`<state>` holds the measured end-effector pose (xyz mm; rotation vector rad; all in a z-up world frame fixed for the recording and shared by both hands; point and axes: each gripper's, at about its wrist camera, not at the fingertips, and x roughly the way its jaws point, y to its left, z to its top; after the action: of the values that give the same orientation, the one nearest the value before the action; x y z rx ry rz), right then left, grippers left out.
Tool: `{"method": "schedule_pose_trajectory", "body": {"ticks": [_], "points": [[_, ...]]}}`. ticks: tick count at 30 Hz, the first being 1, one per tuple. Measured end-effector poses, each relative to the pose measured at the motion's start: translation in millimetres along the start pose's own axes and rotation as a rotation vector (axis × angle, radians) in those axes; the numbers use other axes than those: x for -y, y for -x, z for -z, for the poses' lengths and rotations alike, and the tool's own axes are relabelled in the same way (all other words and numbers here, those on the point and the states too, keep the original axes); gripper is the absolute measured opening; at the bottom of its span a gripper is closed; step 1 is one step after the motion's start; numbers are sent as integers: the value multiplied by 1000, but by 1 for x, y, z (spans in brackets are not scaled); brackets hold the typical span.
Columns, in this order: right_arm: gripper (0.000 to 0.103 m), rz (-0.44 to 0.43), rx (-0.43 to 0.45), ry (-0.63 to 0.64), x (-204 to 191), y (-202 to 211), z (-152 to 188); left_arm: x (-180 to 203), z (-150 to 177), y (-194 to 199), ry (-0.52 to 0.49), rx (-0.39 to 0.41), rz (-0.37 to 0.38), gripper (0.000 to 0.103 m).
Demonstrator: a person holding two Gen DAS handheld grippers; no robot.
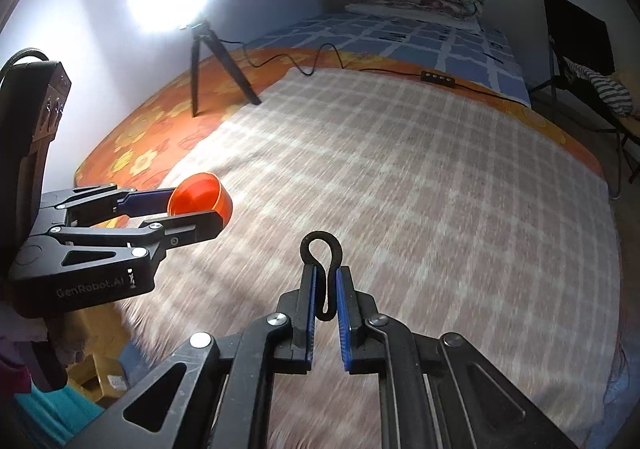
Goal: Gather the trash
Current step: 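Carry orange cap and black ring over the basket and open both tools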
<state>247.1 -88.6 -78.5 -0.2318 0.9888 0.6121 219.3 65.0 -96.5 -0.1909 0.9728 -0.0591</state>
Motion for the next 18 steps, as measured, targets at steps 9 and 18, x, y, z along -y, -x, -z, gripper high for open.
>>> {"method": "schedule_pose_trajectory", "body": {"ticks": [9,18], "points": [[8,-10,8,13,-20,45,48,21,49,46,-15,2,23,50],[8,-19,-6,29,-37,72,101,49,106,71,-27,-11,49,50]]}}
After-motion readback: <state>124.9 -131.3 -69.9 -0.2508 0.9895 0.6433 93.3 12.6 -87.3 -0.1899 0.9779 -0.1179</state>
